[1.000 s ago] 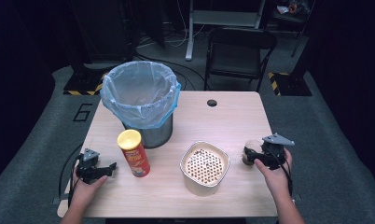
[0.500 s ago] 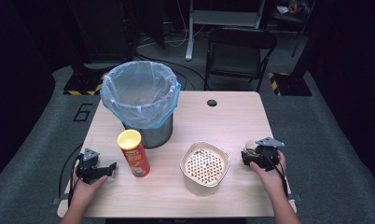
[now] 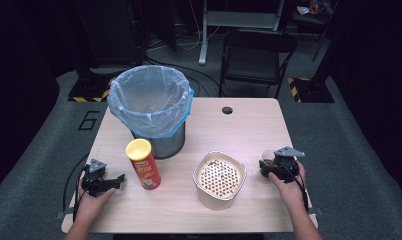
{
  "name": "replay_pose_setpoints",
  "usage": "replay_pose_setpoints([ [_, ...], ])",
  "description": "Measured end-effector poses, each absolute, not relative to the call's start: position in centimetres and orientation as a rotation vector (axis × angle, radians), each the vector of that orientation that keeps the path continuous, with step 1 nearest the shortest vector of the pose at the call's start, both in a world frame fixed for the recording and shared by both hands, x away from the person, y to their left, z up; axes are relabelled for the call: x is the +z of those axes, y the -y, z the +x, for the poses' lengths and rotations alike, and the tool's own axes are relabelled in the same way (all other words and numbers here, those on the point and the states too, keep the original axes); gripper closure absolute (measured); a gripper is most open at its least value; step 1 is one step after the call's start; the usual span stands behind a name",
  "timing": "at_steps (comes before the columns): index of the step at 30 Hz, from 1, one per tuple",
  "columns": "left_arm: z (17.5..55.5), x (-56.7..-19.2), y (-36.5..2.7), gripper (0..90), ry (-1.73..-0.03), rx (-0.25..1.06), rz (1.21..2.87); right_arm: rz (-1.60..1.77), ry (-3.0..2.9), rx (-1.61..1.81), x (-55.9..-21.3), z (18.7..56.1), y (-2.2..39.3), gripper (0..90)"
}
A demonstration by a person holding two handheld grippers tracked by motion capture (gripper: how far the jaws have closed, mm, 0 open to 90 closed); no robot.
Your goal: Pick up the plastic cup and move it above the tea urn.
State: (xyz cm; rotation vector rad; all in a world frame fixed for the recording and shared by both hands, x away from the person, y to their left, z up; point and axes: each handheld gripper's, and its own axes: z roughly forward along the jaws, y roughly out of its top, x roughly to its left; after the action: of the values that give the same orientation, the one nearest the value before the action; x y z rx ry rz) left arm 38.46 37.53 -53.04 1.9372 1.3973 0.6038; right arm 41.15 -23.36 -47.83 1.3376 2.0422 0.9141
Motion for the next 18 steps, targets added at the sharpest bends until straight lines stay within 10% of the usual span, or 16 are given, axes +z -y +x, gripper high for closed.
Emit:
replay_pose_setpoints([
  [18,38.5,-53.0,-37.5,13.3,-1.398,0.603,1.937,0.914,-2.203,0.958,-42.8,41.5,21.0,34.8],
])
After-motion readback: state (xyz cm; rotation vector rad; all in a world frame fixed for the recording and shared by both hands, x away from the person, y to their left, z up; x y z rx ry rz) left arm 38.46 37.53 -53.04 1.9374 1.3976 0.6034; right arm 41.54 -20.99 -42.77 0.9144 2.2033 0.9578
